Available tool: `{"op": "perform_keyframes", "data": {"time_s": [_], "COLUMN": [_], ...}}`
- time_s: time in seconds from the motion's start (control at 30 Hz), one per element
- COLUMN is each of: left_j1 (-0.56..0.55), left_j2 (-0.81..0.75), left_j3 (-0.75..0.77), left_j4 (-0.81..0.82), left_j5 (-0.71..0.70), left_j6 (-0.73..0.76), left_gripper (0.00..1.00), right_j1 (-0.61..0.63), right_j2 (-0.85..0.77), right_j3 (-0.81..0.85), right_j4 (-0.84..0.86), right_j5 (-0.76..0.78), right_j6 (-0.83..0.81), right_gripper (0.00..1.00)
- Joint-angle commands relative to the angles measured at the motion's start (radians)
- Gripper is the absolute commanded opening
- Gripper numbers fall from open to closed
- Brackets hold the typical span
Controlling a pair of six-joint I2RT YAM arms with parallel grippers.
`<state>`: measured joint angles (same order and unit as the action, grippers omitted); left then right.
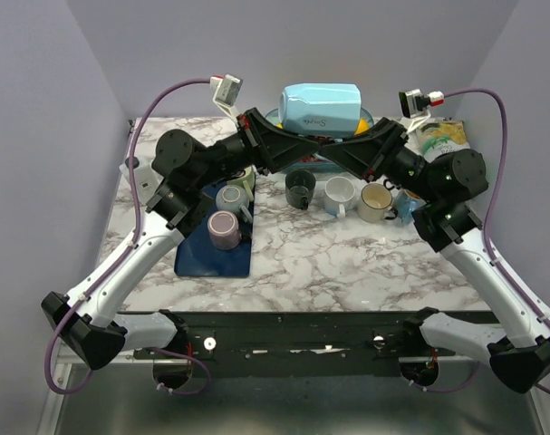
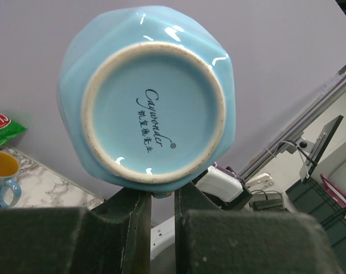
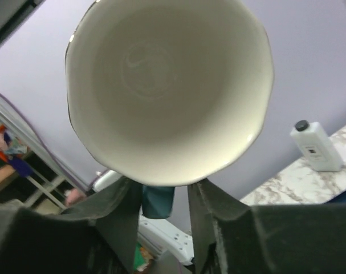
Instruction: Turn the mug right side up
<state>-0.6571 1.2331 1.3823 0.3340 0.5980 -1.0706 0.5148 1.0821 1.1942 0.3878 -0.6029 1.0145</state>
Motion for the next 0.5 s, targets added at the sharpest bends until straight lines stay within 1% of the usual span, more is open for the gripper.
{"op": "perform_keyframes", "data": {"time_s": [0.0,0.07,0.1,0.13,0.17,0.27,0.3,0.33,0.37,0.4,0.47], "left_j1": [-0.015,-0.013,-0.013,-0.013,-0.013,-0.013,-0.013,-0.013,-0.013,-0.013,-0.013], "left_j2": [-0.024,-0.026,-0.029,-0.029,-0.041,-0.061,-0.066,-0.067,-0.069,-0.07,-0.072], "left_j3": [-0.002,-0.008,-0.011,-0.015,-0.015,-0.023,-0.025,-0.022,-0.02,-0.02,-0.022], "left_j4": [0.105,0.102,0.099,0.097,0.047,-0.016,-0.038,-0.064,-0.128,-0.157,-0.245], "left_j5": [0.002,0.002,-0.004,-0.006,-0.029,-0.064,-0.073,-0.095,-0.108,-0.119,-0.148], "left_j6": [0.001,0.006,0.009,0.011,0.049,0.083,0.115,0.13,0.144,0.173,0.205], "left_gripper": [0.0,0.0,0.0,0.0,0.0,0.01,0.18,0.28,0.4,0.58,0.71], "right_j1": [-0.006,-0.006,-0.004,-0.006,-0.007,-0.007,-0.009,-0.007,-0.007,-0.007,-0.009], "right_j2": [-0.034,-0.04,-0.045,-0.053,-0.063,-0.085,-0.093,-0.1,-0.115,-0.123,-0.146], "right_j3": [-0.027,-0.036,-0.039,-0.044,-0.042,-0.032,-0.024,-0.016,0.001,0.01,0.024], "right_j4": [0.065,0.065,0.062,0.057,0.03,-0.036,-0.094,-0.128,-0.16,-0.238,-0.314], "right_j5": [0.061,0.078,0.084,0.095,0.115,0.149,0.178,0.193,0.213,0.233,0.296], "right_j6": [0.012,0.003,-0.001,-0.008,-0.023,-0.062,-0.091,-0.108,-0.129,-0.167,-0.203], "right_gripper": [0.24,0.1,0.01,0.01,0.01,0.01,0.01,0.01,0.01,0.01,0.01]}}
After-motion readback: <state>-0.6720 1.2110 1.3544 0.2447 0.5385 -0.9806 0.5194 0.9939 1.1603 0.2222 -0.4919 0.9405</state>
